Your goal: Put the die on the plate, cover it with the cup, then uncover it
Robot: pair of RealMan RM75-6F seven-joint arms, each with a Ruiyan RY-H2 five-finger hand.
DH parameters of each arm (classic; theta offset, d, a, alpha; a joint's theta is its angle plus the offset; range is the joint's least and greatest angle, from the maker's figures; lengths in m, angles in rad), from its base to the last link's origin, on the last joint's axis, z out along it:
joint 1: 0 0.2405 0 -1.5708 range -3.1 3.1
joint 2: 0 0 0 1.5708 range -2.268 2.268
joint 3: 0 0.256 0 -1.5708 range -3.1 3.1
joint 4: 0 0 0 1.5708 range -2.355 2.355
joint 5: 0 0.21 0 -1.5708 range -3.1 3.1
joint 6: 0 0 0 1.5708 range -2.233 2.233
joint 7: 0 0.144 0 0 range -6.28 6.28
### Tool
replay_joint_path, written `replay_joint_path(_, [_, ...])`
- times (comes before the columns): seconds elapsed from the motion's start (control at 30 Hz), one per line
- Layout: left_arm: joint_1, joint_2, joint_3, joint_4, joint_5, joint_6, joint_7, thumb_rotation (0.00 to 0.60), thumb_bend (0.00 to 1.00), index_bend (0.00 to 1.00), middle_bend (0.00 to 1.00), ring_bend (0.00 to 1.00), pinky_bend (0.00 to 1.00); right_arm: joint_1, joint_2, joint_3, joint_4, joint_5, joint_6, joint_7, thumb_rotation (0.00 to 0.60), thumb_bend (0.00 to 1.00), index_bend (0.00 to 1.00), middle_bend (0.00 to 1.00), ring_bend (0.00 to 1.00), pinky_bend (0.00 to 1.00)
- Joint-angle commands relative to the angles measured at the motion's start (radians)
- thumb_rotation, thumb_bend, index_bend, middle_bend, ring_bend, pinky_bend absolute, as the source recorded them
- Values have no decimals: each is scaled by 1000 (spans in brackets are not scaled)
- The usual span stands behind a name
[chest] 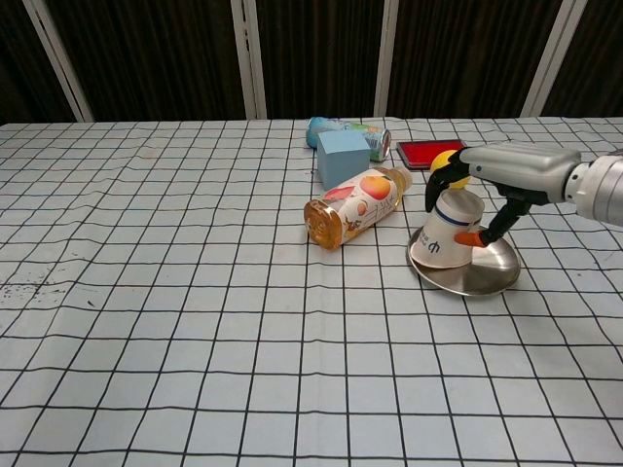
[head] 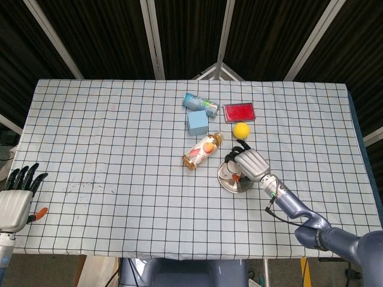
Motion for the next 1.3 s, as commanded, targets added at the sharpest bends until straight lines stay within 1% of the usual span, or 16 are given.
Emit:
replay_joint_path(0.03, [0,-1,0,0,0,0,4,600,256,173,0,0,23,1,-18,4,39,0,8,19,600,347,552,406,220,39])
replay_joint_path(0.2, [-1,-5,-2,-1,-5,-1,10,600,256,176,0,0,23,1,-33,13,102,-5,36,34,600,348,552,406,221,39])
replay_joint_path(0.33, [-2,-7,0,-1,-3,-2,14,600,256,177,0,0,23,-3,-35,11,129,-2,35,49,600,348,552,406,221,39])
replay_joint_path(0.77, [-3,-10,0,-3,-6,-5,23,600,256,185,0,0,23,-24,-11,-33,128,-27,34,52,600,349,561,406,220,39])
replay_joint_path(0.93, [-4,-10,-1,-3,-8,-6,21,600,256,185,0,0,23,-27,15,-44,96,-42,43,49,600,353,568,406,220,39])
replay_joint_path(1.13, [-2,-10,-2,-3,-4,1,21,600,256,186,0,0,23,-20,70,-58,-12,-56,27,39,600,360,569,406,221,39])
replay_joint_path(1.3, [-1,-9,0,-4,-2,3,16,600,256,187,0,0,23,-16,84,-60,-56,-62,26,26,600,360,568,406,224,42])
